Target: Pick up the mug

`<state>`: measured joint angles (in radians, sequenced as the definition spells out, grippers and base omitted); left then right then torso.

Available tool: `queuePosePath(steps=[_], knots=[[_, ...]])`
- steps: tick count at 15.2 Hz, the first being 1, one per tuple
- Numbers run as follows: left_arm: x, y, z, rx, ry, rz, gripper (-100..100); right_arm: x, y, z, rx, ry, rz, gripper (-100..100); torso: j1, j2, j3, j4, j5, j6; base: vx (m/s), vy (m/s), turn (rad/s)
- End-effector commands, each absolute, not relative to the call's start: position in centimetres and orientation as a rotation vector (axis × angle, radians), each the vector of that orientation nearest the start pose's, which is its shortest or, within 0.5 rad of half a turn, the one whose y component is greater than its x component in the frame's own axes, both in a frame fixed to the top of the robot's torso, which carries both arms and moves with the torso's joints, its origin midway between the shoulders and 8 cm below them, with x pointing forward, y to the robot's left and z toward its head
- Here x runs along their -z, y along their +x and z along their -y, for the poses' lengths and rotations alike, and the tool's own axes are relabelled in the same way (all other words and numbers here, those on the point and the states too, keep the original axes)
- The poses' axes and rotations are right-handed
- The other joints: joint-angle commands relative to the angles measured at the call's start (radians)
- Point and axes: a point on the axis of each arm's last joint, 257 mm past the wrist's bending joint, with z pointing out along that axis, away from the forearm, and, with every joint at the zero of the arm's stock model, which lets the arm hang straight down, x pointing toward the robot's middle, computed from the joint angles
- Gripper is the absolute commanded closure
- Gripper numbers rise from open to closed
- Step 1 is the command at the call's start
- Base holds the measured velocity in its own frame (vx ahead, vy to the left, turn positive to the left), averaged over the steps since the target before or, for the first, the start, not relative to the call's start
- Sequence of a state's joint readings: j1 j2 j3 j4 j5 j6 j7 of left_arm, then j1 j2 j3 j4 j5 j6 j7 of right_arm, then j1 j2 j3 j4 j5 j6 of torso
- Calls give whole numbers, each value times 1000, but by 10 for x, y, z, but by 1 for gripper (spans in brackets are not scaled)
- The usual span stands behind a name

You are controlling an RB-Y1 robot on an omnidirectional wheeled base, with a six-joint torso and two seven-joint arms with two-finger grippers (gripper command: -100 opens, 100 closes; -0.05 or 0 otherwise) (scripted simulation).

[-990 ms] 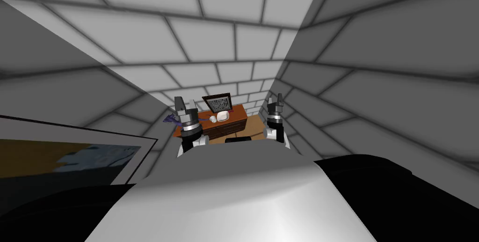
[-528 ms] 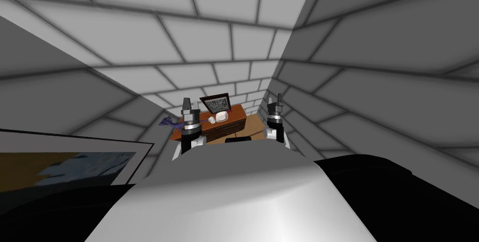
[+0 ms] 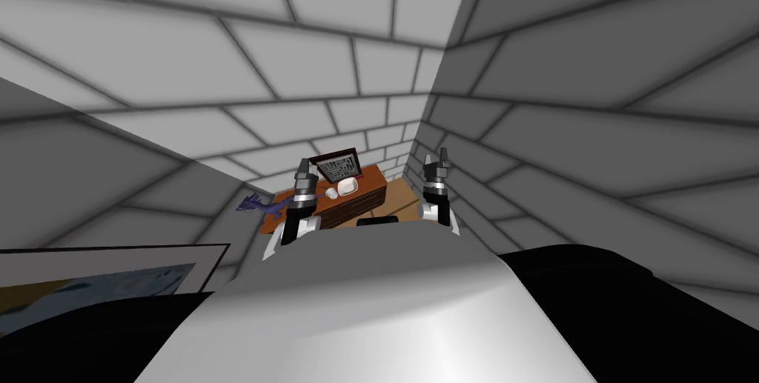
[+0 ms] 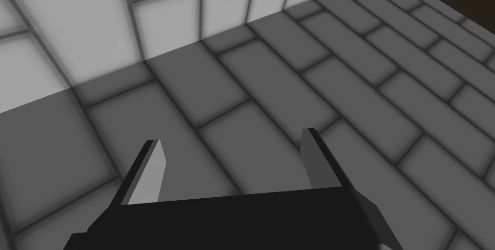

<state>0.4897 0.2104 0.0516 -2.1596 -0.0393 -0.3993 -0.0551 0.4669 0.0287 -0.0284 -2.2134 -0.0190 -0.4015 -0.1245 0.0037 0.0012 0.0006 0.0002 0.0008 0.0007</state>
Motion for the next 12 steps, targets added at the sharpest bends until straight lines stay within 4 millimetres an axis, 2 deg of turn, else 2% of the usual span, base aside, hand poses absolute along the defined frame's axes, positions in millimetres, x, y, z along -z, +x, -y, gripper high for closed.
queuePosePath(steps=[1,2,3,5,6,8,9,10,11,12], knots=[[62,390,-301,1087,-655,-993,-100,14,372,296,-1378,851,-621,0,0,0,0,0,0,0,-24,39,-174],[62,390,-301,1087,-655,-993,-100,14,372,296,-1378,851,-621,0,0,0,0,0,0,0,-17,28,-55],[76,398,-314,1071,-695,-1025,-100,14,372,296,-1378,851,-621,0,-1,0,0,0,0,-1,-21,26,-203],[79,400,-315,1065,-705,-1033,-100,14,372,296,-1378,851,-621,0,-1,0,0,0,0,0,-20,32,-123],[92,407,-328,1049,-746,-1058,-100,14,372,296,-1378,851,-621,0,-1,0,0,0,0,-1,-15,30,-189],[96,408,-330,1040,-762,-1070,-100,14,372,296,-1378,851,-621,0,-1,0,0,0,0,0,-21,34,-146],[111,415,-345,1021,-810,-1094,-100,14,372,296,-1378,851,-621,0,-1,0,0,0,0,-1,-24,31,-182],[115,416,-346,1012,-825,-1105,-100,14,372,296,-1378,851,-621,0,-1,0,0,0,0,0,-27,37,-187],[126,421,-362,996,-868,-1118,-100,14,372,296,-1378,851,-621,0,0,0,0,0,0,0,-31,47,-323],[131,422,-364,987,-883,-1128,-100,14,372,296,-1378,851,-621,0,0,0,0,0,0,0,-30,51,-270]])
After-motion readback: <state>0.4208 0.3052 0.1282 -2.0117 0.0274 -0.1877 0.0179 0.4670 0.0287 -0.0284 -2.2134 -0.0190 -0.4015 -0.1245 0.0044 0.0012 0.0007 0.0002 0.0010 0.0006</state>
